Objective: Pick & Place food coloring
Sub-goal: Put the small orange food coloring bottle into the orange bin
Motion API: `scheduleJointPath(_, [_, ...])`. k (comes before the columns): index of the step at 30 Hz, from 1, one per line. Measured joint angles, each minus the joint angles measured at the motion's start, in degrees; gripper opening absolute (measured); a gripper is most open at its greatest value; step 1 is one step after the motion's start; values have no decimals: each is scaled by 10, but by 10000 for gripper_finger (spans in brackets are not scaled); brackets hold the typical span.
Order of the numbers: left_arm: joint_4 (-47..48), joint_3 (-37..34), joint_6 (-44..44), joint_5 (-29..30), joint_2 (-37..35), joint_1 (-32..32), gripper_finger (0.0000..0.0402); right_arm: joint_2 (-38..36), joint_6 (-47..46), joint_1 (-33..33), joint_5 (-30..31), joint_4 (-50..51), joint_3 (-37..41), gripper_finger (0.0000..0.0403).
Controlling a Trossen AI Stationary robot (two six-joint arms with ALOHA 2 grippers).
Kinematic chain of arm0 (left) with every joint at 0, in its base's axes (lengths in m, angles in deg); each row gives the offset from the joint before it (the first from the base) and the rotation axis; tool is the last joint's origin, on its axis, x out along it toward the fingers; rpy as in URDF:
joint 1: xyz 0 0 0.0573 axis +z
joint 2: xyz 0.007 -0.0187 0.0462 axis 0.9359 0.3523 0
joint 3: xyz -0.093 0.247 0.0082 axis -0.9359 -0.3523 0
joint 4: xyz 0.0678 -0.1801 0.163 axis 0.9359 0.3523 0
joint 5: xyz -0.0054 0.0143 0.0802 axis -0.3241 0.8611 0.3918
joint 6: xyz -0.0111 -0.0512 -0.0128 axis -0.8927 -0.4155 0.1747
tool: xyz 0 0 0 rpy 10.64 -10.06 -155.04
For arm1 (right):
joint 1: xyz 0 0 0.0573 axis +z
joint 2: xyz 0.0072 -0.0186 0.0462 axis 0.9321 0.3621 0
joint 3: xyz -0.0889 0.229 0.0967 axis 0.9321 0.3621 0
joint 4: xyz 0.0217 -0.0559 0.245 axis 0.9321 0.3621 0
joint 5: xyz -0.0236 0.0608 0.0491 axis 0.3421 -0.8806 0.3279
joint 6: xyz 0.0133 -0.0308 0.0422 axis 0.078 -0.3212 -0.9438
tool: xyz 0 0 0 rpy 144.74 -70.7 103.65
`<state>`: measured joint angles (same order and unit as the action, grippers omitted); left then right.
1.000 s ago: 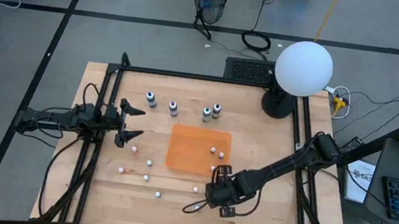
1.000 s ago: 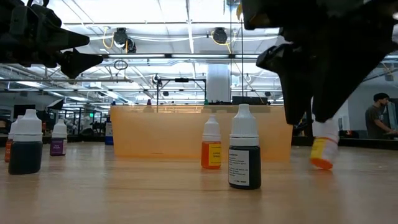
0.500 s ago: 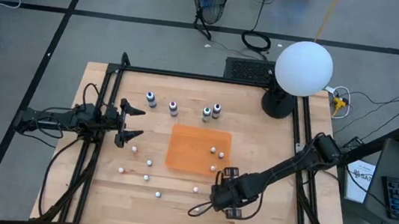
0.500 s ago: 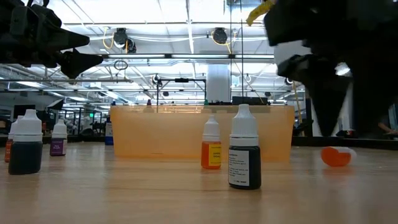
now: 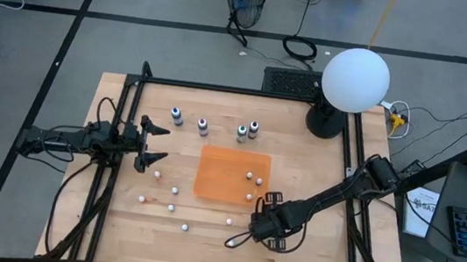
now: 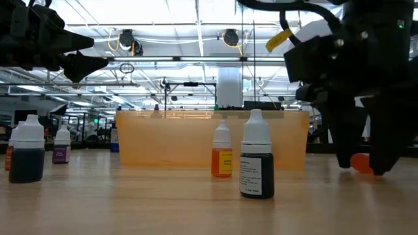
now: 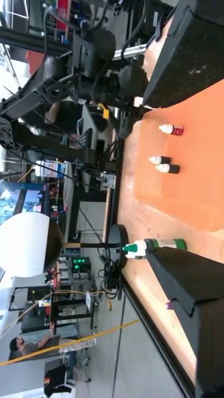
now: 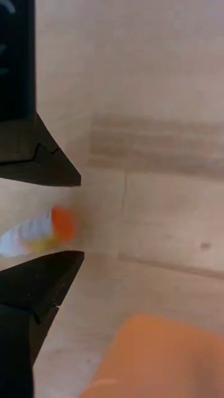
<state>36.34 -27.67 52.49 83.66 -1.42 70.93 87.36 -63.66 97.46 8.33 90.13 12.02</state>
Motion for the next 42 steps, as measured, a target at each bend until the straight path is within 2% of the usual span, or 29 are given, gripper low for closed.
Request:
scheduleJointPath(10, [0, 0, 0, 0, 0, 0, 379, -9, -35, -2, -28, -7, 14, 166])
scheduleJointPath(20, [0, 0, 0, 0, 0, 0, 379, -88, -220, 2, -63, 6, 13, 166])
scheduleJointPath(28, [0, 0, 0, 0, 0, 0, 379, -103, -377, 23, -60, 175, 13, 166])
scheduleJointPath(31, [0, 0, 0, 0, 0, 0, 379, -97, -444, 19, -60, 200, 20, 166])
scheduleJointPath(33, [0, 0, 0, 0, 0, 0, 379, -98, -413, 12, -60, 186, 30, 166])
scheduleJointPath(38, [0, 0, 0, 0, 0, 0, 379, -99, -200, 10, -40, 163, 49, 166])
scheduleJointPath(42, [0, 0, 0, 0, 0, 0, 379, -98, -87, 9, -29, 164, 66, 166])
